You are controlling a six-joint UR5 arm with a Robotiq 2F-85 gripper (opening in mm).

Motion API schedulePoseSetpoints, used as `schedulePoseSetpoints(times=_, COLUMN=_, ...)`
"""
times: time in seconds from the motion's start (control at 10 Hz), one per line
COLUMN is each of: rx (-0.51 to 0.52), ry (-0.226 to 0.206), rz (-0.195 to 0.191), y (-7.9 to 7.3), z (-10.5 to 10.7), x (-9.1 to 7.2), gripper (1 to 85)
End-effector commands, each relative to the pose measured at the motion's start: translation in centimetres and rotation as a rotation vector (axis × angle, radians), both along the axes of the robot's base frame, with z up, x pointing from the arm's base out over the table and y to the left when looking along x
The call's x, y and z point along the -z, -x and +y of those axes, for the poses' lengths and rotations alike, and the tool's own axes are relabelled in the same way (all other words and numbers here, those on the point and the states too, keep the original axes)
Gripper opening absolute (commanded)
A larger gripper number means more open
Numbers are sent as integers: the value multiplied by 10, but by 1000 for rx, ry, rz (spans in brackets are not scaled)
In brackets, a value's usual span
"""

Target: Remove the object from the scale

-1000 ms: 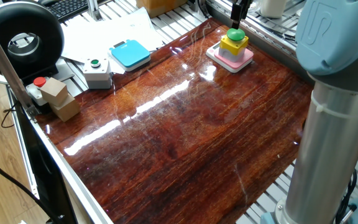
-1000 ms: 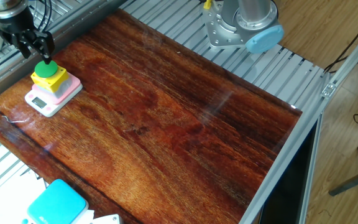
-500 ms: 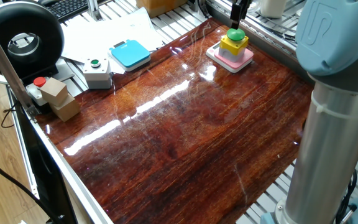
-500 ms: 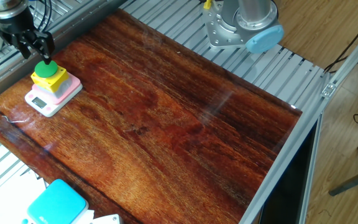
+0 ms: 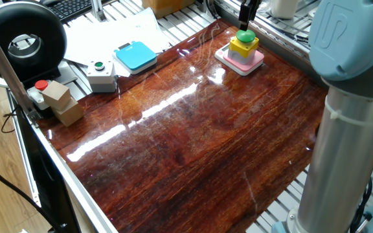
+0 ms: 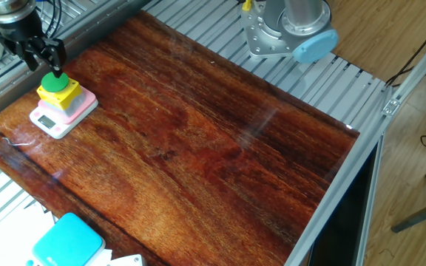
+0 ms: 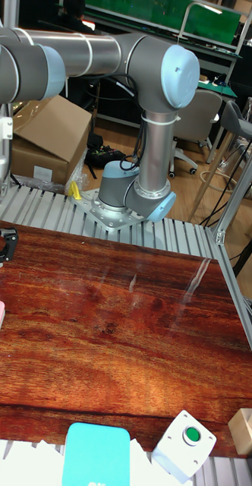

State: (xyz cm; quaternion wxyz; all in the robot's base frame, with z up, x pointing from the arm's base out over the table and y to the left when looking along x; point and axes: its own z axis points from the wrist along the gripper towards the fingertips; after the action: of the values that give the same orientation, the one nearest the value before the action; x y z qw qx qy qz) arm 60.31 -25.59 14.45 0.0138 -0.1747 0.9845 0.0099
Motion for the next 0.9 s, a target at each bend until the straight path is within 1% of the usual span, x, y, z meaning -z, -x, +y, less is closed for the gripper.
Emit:
schedulePoseSetpoints(times=0.0, rx=1, ry=4, rz=-2, y=-1, z=-1, x=-1, gripper=553)
schedulePoseSetpoints(times=0.6, rx=1, ry=-4, rz=-2, y=-1, z=-1, x=-1, gripper=547)
schedulePoseSetpoints(times=0.7, rx=9, ry=-7, rz=-5, y=-1, z=-1, x=-1, gripper=547)
schedulePoseSetpoints(times=0.8, rx=26, ry=-21, rz=-11, y=-2, z=2, x=-2, gripper=547)
